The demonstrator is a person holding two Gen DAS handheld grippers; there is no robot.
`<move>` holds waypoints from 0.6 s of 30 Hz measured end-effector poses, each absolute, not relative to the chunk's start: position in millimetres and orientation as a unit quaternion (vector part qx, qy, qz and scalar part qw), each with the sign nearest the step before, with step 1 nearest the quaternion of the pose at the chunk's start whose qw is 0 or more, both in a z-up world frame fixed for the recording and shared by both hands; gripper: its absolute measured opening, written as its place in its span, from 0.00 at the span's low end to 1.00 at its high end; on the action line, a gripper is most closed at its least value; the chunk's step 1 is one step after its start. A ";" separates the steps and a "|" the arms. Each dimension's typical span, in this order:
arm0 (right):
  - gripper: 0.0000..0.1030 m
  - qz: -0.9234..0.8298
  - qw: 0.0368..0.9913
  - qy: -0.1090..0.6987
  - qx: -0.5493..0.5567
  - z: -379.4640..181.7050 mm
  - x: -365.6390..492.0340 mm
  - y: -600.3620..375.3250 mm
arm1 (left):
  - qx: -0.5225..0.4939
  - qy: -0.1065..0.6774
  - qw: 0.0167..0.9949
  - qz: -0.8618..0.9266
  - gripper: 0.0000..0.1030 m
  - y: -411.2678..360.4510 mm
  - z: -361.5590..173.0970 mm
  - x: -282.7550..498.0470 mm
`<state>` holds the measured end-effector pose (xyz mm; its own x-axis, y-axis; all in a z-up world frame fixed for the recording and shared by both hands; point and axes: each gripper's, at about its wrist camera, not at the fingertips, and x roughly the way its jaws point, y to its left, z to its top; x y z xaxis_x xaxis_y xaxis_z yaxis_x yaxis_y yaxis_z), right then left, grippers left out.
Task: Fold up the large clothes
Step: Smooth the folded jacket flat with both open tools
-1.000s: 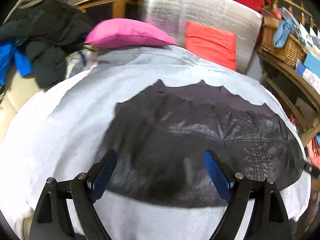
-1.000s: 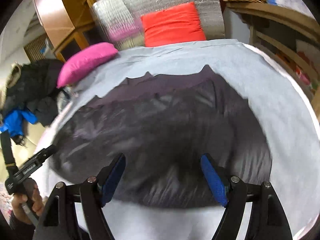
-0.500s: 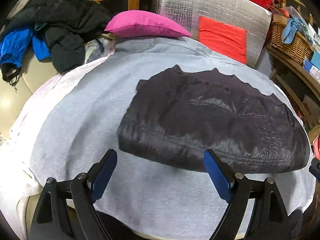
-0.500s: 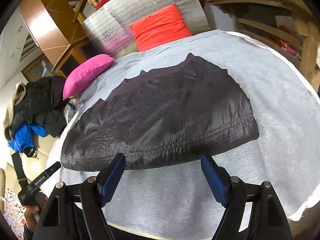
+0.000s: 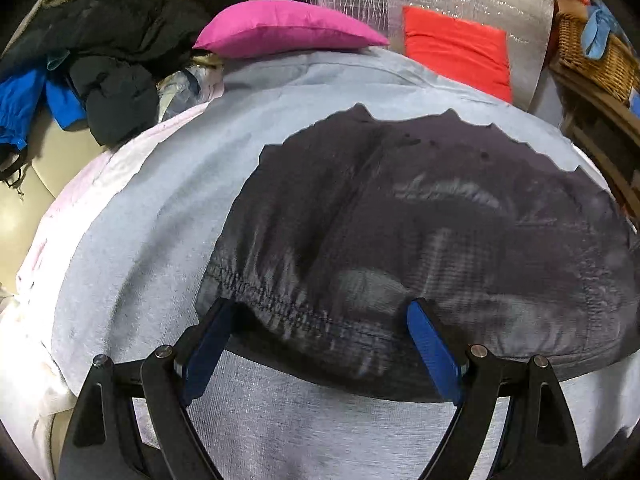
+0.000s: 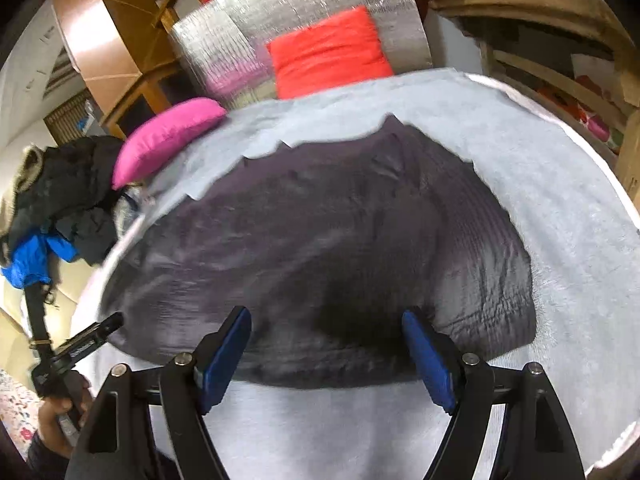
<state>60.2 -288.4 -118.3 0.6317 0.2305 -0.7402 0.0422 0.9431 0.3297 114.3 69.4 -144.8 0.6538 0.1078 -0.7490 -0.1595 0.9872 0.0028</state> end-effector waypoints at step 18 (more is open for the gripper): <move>0.81 0.054 0.848 0.509 0.138 -123.6 221.1 -277.2 | 0.010 0.431 0.902 -0.021 0.86 -23.3 -145.8 158.9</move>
<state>221.1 -277.2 -123.6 0.4767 0.2326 -0.8477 0.0478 0.9561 0.2892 158.9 -23.3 -145.8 0.6274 -0.0290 -0.7782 0.0456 0.9990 -0.0005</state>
